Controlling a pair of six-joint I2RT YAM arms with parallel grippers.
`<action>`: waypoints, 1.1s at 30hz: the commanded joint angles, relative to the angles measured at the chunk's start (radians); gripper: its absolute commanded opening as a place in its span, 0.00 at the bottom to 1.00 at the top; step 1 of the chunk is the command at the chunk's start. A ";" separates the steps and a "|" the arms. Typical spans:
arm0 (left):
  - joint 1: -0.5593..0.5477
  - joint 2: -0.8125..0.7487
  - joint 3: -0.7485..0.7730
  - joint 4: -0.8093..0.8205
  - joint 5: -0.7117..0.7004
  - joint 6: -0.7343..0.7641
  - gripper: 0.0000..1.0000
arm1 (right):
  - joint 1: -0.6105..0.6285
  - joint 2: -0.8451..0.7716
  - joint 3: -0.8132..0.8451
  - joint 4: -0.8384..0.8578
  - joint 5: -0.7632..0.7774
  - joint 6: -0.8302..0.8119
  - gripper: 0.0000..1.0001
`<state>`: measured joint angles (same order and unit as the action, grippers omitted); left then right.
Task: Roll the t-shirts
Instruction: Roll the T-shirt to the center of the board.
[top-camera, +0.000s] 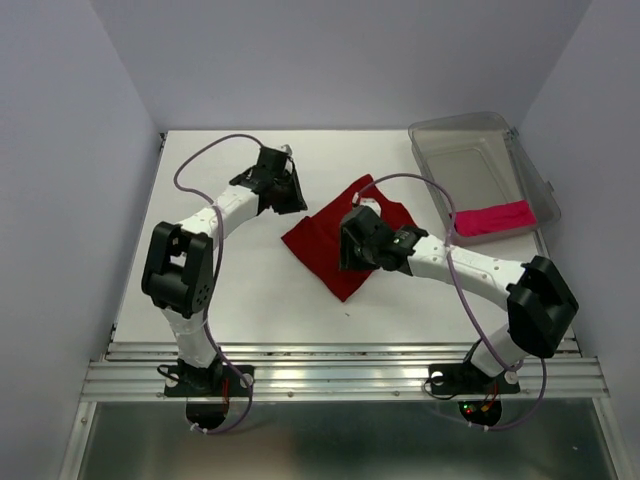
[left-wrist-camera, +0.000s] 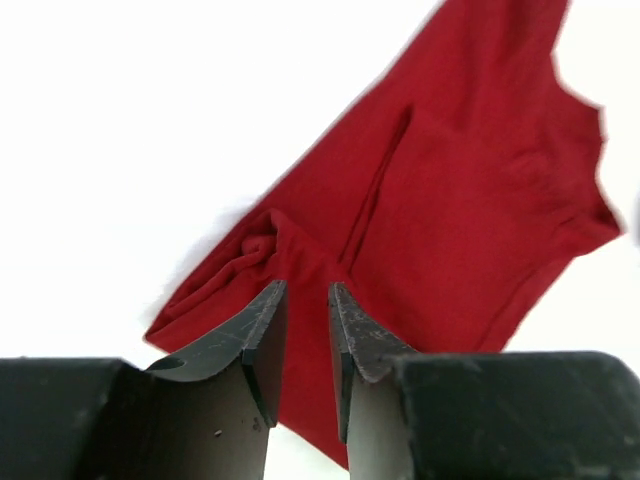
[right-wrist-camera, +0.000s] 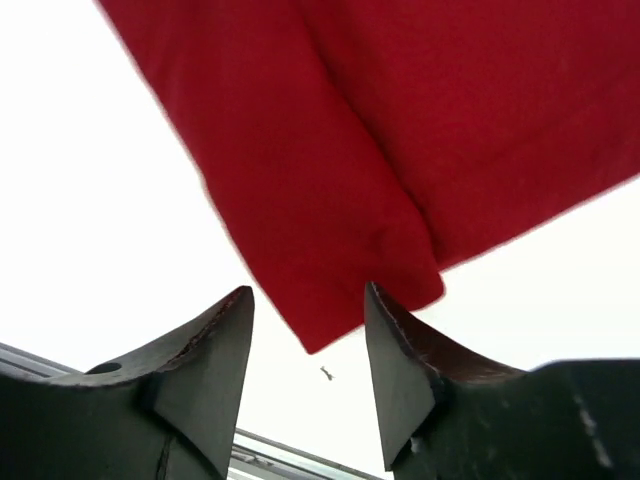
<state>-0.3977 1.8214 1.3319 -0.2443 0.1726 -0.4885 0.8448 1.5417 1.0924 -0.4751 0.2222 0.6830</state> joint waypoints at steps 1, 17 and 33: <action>0.043 -0.152 0.066 -0.062 -0.036 0.042 0.36 | 0.052 0.026 0.116 -0.127 0.112 -0.184 0.57; 0.227 -0.387 -0.226 -0.058 0.001 -0.042 0.38 | 0.244 0.225 0.170 -0.028 0.336 -0.494 0.72; 0.227 -0.438 -0.350 -0.007 0.033 -0.073 0.53 | 0.244 0.347 0.100 0.095 0.371 -0.436 0.66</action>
<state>-0.1680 1.4368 1.0042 -0.2787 0.1921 -0.5484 1.0904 1.8717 1.2045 -0.4450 0.5594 0.2173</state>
